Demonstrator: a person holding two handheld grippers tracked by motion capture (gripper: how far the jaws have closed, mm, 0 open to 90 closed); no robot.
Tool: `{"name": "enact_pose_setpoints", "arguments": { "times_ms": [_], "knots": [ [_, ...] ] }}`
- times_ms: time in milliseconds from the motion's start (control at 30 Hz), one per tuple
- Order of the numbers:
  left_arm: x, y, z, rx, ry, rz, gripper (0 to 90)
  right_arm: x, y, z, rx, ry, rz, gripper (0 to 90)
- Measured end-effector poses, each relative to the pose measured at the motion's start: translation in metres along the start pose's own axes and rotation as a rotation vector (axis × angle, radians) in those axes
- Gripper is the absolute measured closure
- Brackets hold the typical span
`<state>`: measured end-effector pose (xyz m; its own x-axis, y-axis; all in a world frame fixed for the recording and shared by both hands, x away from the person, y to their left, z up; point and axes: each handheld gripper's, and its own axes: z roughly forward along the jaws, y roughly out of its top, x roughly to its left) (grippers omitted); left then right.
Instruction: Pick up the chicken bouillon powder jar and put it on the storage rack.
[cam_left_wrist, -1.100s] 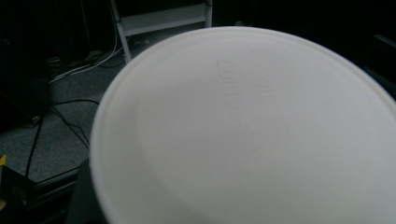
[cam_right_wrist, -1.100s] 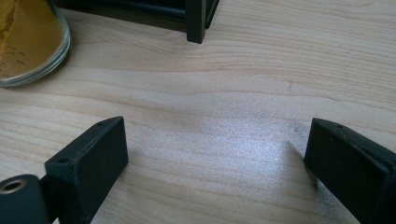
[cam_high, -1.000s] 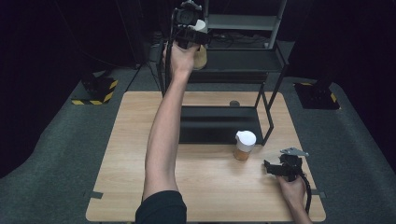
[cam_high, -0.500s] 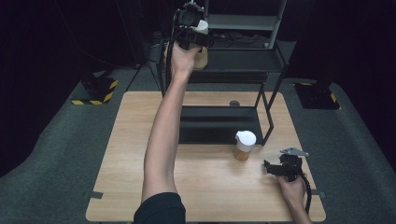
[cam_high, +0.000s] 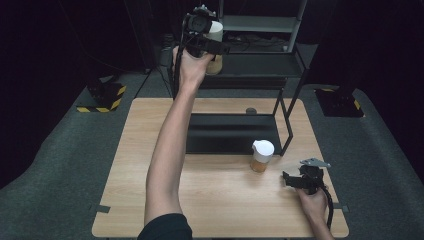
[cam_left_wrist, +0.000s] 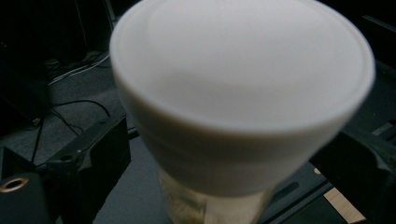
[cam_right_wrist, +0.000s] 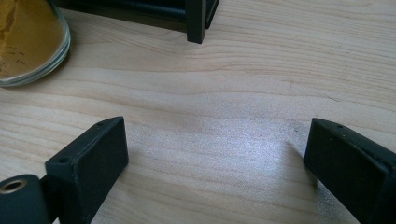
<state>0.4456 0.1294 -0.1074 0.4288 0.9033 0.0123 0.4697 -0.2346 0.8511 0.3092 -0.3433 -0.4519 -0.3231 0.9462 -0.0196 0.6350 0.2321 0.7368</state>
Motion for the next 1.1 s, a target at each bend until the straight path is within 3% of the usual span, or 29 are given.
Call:
{"name": "enact_pose_setpoints", "arguments": {
  "times_ms": [167, 1100],
  "knots": [
    [0.0, -0.007, -0.006, -0.002, -0.016, 0.017, 5.3, 0.0, 0.0, 0.0, 0.0, 0.0, 0.0, 5.7],
    [0.019, -0.056, -0.035, -0.022, -0.048, 0.005, 6.2, 0.0, 0.0, 0.0, 0.001, 0.0, 0.001, 5.6]
  ]
}}
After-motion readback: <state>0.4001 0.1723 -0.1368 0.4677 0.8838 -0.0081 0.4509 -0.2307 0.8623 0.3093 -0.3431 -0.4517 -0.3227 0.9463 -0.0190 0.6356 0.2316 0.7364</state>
